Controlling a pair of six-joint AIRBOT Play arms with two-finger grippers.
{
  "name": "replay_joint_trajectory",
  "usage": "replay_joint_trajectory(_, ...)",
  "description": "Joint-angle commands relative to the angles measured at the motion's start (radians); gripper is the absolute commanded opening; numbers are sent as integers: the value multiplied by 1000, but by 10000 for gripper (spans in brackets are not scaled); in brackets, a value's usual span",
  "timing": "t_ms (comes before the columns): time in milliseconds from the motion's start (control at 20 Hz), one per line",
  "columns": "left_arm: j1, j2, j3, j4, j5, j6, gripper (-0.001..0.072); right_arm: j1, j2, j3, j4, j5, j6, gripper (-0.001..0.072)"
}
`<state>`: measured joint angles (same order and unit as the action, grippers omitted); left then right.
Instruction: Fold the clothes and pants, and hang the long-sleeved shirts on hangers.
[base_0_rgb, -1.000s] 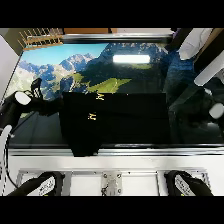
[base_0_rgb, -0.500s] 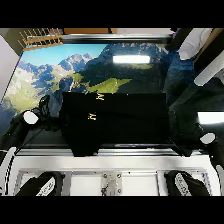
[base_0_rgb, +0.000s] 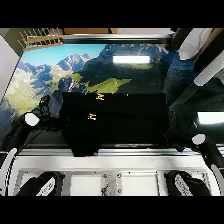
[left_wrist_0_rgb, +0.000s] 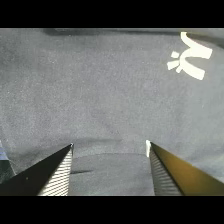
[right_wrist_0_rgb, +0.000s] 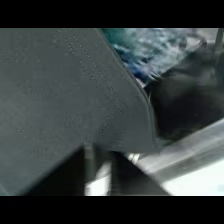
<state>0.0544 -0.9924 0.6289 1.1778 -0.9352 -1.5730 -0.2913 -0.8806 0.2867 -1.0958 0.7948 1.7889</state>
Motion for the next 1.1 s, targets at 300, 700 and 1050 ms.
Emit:
replay_joint_trajectory(300,192,1,-99,35,-181,3,479,26,-6,2,9,6,-13,10)
replay_joint_trajectory(700,64,1,-248,16,-87,3,479,26,-6,2,9,5,-12,10)
replay_joint_trajectory(1050,-134,-32,-248,-28,-46,2,479,26,-5,2,10,6,-12,10)
